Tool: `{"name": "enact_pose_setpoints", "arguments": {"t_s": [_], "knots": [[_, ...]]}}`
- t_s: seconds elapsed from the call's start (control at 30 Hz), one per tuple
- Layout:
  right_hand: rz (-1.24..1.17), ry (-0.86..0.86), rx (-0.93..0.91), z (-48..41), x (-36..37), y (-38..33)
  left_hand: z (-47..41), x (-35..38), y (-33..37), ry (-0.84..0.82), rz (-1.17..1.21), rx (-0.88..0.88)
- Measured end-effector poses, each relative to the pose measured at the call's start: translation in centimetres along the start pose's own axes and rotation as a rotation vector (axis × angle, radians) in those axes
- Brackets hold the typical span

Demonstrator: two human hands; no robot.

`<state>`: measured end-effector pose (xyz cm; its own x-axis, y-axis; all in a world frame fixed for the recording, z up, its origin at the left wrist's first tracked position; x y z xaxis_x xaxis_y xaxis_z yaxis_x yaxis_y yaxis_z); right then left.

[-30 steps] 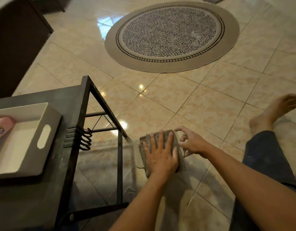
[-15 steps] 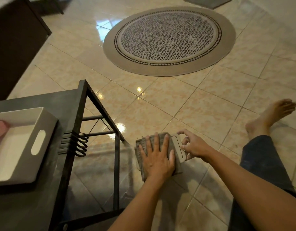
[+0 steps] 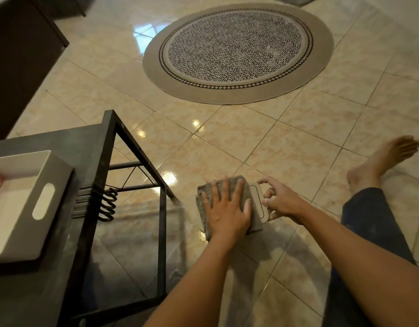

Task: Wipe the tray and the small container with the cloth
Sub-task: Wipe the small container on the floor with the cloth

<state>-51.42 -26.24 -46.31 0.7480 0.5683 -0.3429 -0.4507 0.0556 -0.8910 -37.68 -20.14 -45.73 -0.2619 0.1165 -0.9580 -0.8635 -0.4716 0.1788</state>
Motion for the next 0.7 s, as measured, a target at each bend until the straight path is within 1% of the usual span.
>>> {"name": "enact_pose_setpoints", "arguments": {"t_s": [0.07,0.1,0.2,0.27,0.33,0.4,0.47,0.57,0.63,0.7], "knots": [[-0.013,0.011,0.009,0.1,-0.2,0.1,0.5,0.1,-1.8,0.019,-0.008,-0.089],[-0.016,0.010,0.011,0.1,-0.1,0.2,1.4,0.2,-1.5,0.012,-0.019,-0.086],[-0.034,0.000,0.010,0.0,0.0,0.2,3.2,1.1,2.0,-0.029,-0.028,0.039],[-0.040,-0.003,0.013,0.1,-0.1,0.4,1.9,0.6,2.6,-0.020,-0.026,0.061],[-0.048,0.000,0.022,0.3,-0.3,0.6,1.1,0.2,0.9,-0.019,-0.004,-0.010],[-0.057,-0.004,0.025,0.4,-0.3,0.6,2.1,0.4,-0.1,-0.011,-0.017,-0.055],[-0.056,-0.013,0.026,0.2,-0.3,0.5,3.2,0.8,1.3,-0.030,-0.024,-0.009],[-0.052,-0.015,0.027,0.0,-0.4,0.4,1.7,0.8,3.4,-0.028,-0.033,0.082],[-0.048,-0.013,0.029,0.1,-0.6,0.6,0.4,0.3,1.7,0.005,-0.017,0.029],[-0.055,-0.007,0.034,0.2,-0.6,0.6,0.9,0.4,-0.4,0.041,-0.014,-0.041]]}}
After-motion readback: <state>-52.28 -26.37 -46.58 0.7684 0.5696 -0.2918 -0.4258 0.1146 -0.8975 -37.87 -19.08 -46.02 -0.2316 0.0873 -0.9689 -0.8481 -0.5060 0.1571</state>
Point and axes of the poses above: each hand's wrist, its own z-axis away from the middle knuckle, its own x-axis out of the palm, y = z × x, the point moved 10 cm from there along -z, towards the middle knuckle, and after that the axes turned 13 degrees about -x, right-handed, at the moved point
